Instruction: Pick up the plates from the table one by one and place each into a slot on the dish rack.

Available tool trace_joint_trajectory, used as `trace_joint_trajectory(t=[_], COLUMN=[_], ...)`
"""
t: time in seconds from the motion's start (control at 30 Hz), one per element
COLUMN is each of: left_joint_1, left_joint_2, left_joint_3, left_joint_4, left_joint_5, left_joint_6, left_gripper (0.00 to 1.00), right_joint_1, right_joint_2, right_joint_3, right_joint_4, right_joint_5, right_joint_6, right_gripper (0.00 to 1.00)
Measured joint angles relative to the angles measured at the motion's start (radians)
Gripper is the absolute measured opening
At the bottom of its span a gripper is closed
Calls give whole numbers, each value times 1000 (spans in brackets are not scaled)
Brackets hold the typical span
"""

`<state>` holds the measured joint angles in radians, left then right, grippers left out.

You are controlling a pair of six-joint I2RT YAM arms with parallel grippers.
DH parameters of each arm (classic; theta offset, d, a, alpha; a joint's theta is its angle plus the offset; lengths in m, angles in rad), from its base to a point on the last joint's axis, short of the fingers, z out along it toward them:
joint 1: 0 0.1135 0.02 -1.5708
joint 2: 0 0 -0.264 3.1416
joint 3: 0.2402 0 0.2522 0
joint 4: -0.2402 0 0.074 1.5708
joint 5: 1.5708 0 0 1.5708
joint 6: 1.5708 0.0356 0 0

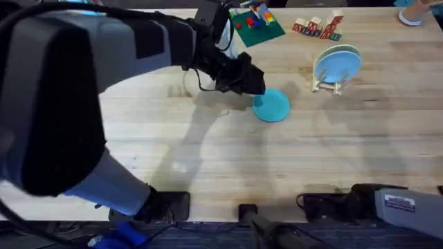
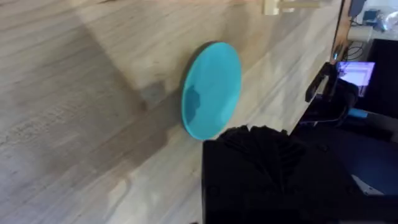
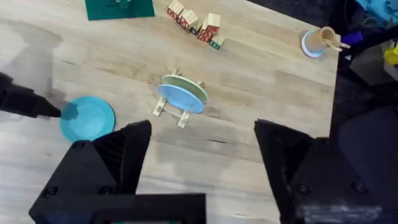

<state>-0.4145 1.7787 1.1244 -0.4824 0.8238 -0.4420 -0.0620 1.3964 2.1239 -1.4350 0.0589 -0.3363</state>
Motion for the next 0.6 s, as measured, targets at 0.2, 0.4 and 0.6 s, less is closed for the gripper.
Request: trace_joint_trajectory(t=[0.2, 0.4, 0.6], left_joint_1=[0, 0, 0], left_joint_2=[17, 49, 108], left_joint_3=[0, 0, 0], left_joint_4=[0, 0, 1], left_joint_5=[0, 0, -1], left_joint_6=[8, 13, 15], left_gripper=[41, 41, 40], right_joint_1=[0, 0, 0], right_joint_2=[0, 0, 0], right_joint_3=[0, 0, 0], right_joint_4=[2, 4, 5], right_joint_5=[0, 0, 0], right_joint_6=[0, 0, 0], right_gripper=[995, 995, 996])
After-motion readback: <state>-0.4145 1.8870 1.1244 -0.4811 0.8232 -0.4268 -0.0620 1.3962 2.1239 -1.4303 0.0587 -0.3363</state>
